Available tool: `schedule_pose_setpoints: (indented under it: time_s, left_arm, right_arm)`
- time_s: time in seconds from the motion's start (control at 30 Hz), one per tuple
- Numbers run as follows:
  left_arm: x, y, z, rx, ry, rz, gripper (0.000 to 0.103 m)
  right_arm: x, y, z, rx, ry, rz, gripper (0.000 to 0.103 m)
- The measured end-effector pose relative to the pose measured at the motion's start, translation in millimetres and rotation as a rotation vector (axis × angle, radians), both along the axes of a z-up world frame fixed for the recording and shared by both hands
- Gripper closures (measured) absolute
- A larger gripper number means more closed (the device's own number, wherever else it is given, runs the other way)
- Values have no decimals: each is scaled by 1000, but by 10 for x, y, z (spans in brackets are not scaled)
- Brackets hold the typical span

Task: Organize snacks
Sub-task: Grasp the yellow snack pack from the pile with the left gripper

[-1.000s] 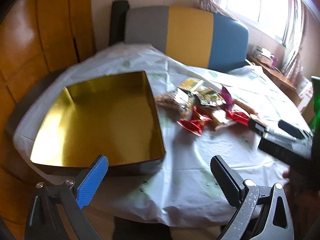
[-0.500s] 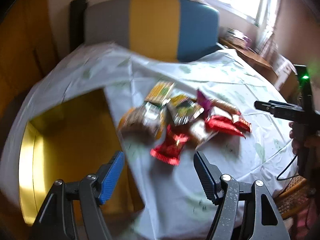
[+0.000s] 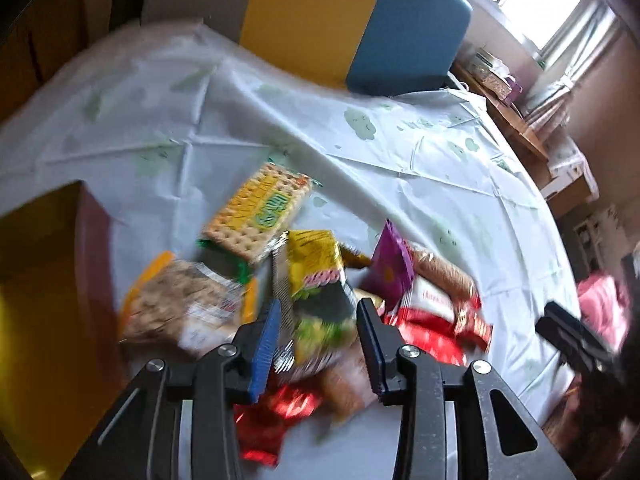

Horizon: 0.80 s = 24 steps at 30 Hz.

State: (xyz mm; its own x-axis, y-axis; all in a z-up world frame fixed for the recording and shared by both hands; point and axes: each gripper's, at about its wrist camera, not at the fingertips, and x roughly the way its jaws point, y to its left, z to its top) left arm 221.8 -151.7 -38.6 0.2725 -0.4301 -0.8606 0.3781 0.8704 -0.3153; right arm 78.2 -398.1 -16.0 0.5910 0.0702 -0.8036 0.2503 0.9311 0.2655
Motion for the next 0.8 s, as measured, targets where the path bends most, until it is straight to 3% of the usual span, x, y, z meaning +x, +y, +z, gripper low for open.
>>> schedule_pose_setpoints:
  time_s: [0.17, 0.2, 0.27, 0.33, 0.53, 0.7, 0.8]
  left_arm:
    - [181, -144, -164, -3, 22, 24, 46]
    - [210, -172, -212, 3, 30, 20, 47]
    - [226, -246, -309, 59, 13, -8, 62]
    - [193, -203, -303, 29, -7, -11, 72]
    - [-186, 35, 28, -28, -111, -51, 73]
    - [-408, 267, 209, -57, -134, -56, 73]
    - [-546, 536, 282, -121, -136, -19, 73]
  right_arm:
    - [15, -14, -10, 27, 4, 4, 13]
    - [21, -7, -8, 25, 4, 10, 13]
    - [23, 15, -6, 15, 4, 14, 13]
    - [23, 35, -2, 2, 4, 20, 17]
    - [19, 84, 6, -16, 0, 43, 32]
    - [57, 229, -49, -44, 27, 109, 40]
    - [59, 382, -90, -56, 42, 176, 49]
